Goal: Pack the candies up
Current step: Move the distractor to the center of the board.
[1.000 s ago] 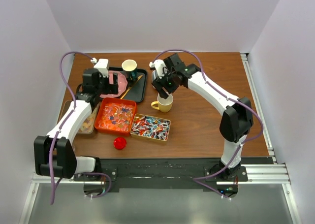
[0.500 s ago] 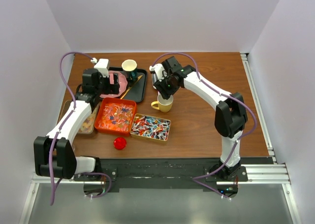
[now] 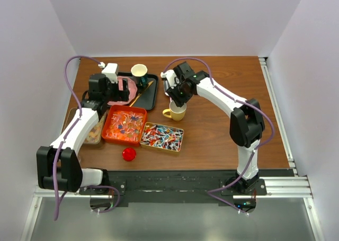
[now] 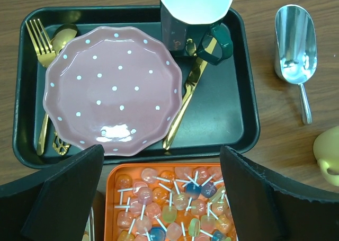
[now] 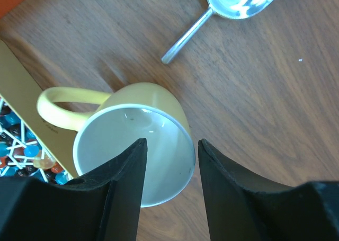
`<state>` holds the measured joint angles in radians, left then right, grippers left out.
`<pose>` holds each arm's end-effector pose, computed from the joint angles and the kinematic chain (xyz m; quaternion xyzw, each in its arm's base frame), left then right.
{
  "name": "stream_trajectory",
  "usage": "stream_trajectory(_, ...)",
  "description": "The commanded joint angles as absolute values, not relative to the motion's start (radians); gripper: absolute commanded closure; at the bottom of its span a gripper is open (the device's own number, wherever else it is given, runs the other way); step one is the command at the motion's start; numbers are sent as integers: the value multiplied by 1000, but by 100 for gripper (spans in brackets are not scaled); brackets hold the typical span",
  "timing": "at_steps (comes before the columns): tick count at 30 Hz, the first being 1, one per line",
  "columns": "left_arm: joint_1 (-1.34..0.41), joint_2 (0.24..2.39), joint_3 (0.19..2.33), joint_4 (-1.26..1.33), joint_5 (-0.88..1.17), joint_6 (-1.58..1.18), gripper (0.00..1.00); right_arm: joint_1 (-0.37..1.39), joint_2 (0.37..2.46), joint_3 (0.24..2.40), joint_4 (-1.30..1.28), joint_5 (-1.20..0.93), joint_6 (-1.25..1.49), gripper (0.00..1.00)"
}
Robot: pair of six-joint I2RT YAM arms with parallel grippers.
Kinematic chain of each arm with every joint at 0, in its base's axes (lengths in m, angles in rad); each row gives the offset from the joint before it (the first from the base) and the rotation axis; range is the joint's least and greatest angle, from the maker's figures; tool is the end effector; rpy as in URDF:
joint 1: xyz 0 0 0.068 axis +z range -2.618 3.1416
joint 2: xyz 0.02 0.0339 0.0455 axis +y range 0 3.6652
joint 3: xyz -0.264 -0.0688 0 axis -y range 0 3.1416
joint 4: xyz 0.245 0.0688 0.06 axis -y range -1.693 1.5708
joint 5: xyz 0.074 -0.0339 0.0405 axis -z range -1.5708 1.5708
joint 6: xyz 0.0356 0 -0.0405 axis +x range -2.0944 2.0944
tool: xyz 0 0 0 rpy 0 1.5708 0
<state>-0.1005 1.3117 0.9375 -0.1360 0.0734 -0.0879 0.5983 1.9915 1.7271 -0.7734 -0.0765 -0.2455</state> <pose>0.2961 -0.0325 0.2815 0.0240 0.8619 -0.0791 0.5002 0.3584 0.2476 0.2541 -0.4039 0.8753 0.0825 0.2526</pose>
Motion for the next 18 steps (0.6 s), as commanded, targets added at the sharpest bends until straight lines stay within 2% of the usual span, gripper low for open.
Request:
stream_trajectory(1,-98,1316,933,-97,92,-100,5,597,1994,1720,-775,-64,-259,54)
stream_trajectory(10,-98,1324,928,-91,101,-100,5,598,2005,1721,-773,-52,-267,58)
stream_trajectory(15,-98,1339,930,-78,110,-101,5,597,2011,1729,-784,-52,-272,73)
stream_trajectory(18,-98,1365,933,-60,139,-113,7,597,2000,1750,-802,-40,-284,86)
